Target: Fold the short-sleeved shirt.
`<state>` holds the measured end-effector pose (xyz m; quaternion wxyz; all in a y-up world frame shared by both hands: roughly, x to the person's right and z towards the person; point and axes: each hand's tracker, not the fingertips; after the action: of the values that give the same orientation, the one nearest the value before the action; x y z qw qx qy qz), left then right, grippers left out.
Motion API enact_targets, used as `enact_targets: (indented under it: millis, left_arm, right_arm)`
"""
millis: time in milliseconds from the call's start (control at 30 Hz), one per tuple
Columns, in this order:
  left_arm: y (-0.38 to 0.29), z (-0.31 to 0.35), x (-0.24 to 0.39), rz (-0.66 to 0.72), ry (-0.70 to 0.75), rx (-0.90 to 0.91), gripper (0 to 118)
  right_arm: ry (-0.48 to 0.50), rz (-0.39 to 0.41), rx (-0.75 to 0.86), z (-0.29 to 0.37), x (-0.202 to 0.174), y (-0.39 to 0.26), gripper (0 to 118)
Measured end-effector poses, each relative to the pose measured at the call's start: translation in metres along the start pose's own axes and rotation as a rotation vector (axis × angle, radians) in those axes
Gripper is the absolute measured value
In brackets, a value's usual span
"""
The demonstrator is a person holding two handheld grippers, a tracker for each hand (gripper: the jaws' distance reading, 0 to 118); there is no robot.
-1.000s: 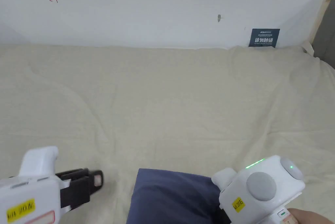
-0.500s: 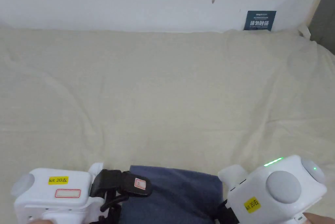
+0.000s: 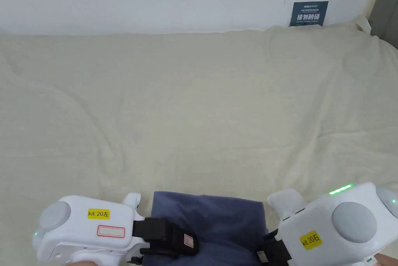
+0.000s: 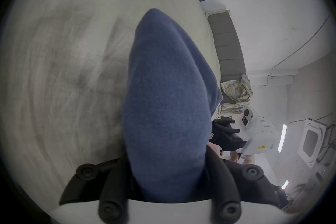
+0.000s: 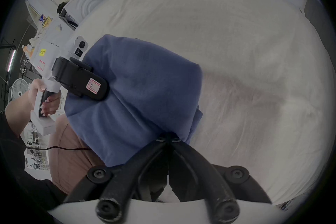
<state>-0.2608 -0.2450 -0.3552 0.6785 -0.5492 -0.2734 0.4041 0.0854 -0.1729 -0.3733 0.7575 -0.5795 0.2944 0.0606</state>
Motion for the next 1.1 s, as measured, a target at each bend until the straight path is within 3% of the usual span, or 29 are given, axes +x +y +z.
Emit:
enact_targets:
  millis: [167, 267, 333, 567, 700, 767, 800, 833, 867, 900, 967, 1100]
  left_arm:
    - [-0.006, 0.056, 0.031, -0.122, 0.115, 0.035, 24]
    - [-0.003, 0.129, 0.027, -0.18, 0.268, 0.096, 24]
    - [-0.001, 0.191, 0.016, -0.142, 0.39, 0.144, 24]
    - [0.012, 0.369, -0.035, -0.116, 0.98, 0.14, 24]
    - [0.023, 0.433, -0.083, 0.031, 1.147, 0.145, 24]
    - [0.022, 0.448, -0.1, 0.02, 1.203, 0.15, 25]
    - [0.026, 0.46, -0.114, 0.03, 1.216, 0.169, 38]
    - [0.026, 0.468, -0.123, 0.046, 1.26, 0.184, 64]
    - [0.025, 0.471, -0.128, 0.05, 1.324, 0.184, 103]
    - [0.024, 0.474, -0.132, 0.039, 1.362, 0.185, 118]
    - [0.003, 0.463, -0.105, 0.014, 1.416, 0.214, 117]
    - [0.002, 0.482, -0.102, 0.028, 1.34, 0.421, 117]
  right_arm:
    - [0.026, -0.006, 0.024, 0.013, -0.021, -0.004, 0]
    - [-0.037, 0.101, 0.012, 0.001, -0.039, 0.002, 0]
    - [-0.053, 0.144, -0.005, -0.004, -0.056, 0.002, 0]
    - [0.034, 0.208, -0.088, -0.021, -0.119, 0.003, 0]
    - [0.06, 0.229, -0.098, -0.023, -0.139, 0.007, 0]
    - [0.079, 0.216, -0.097, -0.022, -0.142, 0.012, 0]
    - [0.081, 0.204, -0.095, -0.021, -0.142, 0.013, 0]
    - [0.076, 0.193, -0.095, -0.02, -0.141, 0.015, 0]
    - [0.068, 0.187, -0.093, -0.019, -0.14, 0.016, 0]
    - [0.061, 0.187, -0.091, -0.018, -0.138, 0.017, 0]
    - [0.029, 0.185, -0.073, -0.014, -0.131, 0.018, 0]
    - [-0.011, 0.15, -0.031, -0.006, -0.111, 0.018, 0]
